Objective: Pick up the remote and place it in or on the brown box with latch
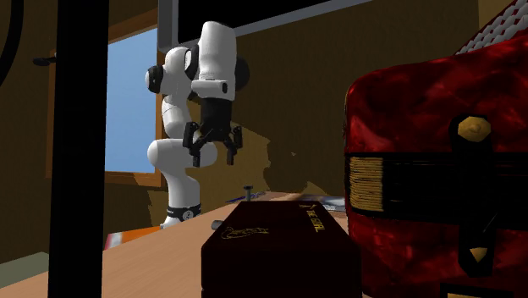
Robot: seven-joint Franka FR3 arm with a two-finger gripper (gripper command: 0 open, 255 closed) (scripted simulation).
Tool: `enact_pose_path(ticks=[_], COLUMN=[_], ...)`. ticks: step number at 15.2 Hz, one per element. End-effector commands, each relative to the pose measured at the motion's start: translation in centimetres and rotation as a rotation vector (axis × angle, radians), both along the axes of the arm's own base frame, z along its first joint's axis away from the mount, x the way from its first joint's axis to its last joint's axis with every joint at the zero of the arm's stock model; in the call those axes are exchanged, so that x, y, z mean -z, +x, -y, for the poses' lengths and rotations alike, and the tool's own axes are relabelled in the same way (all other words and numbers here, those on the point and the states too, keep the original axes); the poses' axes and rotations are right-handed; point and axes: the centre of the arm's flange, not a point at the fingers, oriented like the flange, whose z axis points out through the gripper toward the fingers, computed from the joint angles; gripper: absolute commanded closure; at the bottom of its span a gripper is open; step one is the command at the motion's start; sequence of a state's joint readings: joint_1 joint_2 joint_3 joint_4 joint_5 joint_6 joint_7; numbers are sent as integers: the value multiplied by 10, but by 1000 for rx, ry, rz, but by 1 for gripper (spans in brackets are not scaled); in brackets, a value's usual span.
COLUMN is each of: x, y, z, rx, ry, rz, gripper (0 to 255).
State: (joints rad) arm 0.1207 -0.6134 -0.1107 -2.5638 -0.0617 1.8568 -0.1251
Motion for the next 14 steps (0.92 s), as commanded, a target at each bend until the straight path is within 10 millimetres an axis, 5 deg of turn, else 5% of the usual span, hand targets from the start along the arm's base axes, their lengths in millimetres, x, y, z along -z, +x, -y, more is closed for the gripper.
enact_pose_path(ticks=[1, 9, 14], x=[22, 102, 129], y=[11, 53, 51], z=[-4, -35, -37], rx=[-70, -327, -327], ry=[18, 88, 88], rz=[15, 58, 58], gripper=[0, 0, 0])
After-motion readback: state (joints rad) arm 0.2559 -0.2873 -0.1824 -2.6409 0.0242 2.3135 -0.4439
